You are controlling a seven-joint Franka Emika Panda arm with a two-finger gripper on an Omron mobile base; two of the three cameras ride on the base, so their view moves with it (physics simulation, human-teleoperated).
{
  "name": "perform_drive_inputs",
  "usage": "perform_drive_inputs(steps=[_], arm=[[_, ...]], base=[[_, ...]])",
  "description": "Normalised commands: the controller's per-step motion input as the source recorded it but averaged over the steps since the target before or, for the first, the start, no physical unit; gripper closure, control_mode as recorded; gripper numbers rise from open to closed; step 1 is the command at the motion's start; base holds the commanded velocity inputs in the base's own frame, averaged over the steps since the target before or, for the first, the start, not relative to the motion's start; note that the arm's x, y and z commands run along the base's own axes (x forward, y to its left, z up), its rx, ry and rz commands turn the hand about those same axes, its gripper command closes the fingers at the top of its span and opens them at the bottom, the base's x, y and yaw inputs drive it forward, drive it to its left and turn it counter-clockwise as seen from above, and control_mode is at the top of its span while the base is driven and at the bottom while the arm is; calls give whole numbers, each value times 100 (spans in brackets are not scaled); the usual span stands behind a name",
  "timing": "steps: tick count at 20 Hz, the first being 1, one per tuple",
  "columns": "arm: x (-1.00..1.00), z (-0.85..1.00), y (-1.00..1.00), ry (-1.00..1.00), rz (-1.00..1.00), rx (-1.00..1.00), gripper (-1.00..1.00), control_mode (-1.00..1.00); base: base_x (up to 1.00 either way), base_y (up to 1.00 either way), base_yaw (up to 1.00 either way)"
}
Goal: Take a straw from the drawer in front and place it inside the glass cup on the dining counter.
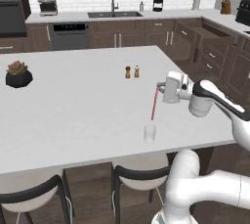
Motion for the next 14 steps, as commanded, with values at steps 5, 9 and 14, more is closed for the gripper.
perform_drive_inputs(steps=[5, 9, 14], arm=[[-5, -10, 22, -1, 3, 0, 100, -100], [-10, -19, 25, 0, 1, 0, 100, -100], [-20, -10, 1, 0, 1, 0, 100, -100]], base=[[0, 0, 0], [0, 0, 0], [0, 0, 0]])
